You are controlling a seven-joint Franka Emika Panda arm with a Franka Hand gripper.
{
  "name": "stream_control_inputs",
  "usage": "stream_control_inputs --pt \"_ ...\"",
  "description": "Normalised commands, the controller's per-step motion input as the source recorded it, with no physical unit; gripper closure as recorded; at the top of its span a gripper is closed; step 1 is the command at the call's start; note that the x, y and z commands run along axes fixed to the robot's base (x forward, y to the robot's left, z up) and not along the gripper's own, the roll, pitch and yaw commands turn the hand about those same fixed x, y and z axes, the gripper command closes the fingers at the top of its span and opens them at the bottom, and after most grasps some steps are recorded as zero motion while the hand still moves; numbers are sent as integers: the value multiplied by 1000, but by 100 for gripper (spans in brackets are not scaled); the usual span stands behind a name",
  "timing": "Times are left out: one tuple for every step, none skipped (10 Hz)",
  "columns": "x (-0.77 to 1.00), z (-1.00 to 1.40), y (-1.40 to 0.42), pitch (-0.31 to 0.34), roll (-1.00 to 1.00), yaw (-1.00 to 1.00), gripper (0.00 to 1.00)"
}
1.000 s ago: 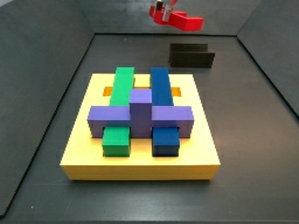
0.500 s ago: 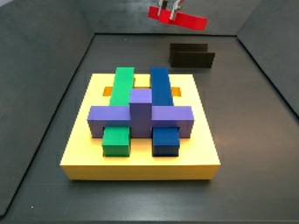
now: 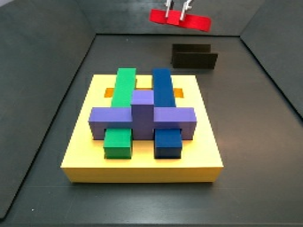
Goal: Pick up the red object. Move up. Place the red object on the fixture. Regrasp the red object. Move to above the board. Insert the red object.
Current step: Place the red object on the fixture.
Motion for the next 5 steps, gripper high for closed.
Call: stream_control_inputs --pt "323 140 -131 383 -171 589 100" --pt "177 46 -197 369 -274 683 100" --pt "151 0 -209 394 -371 677 100" --pt "209 0 -231 463 -489 620 100" --pt "169 -6 -209 489 -546 617 100"
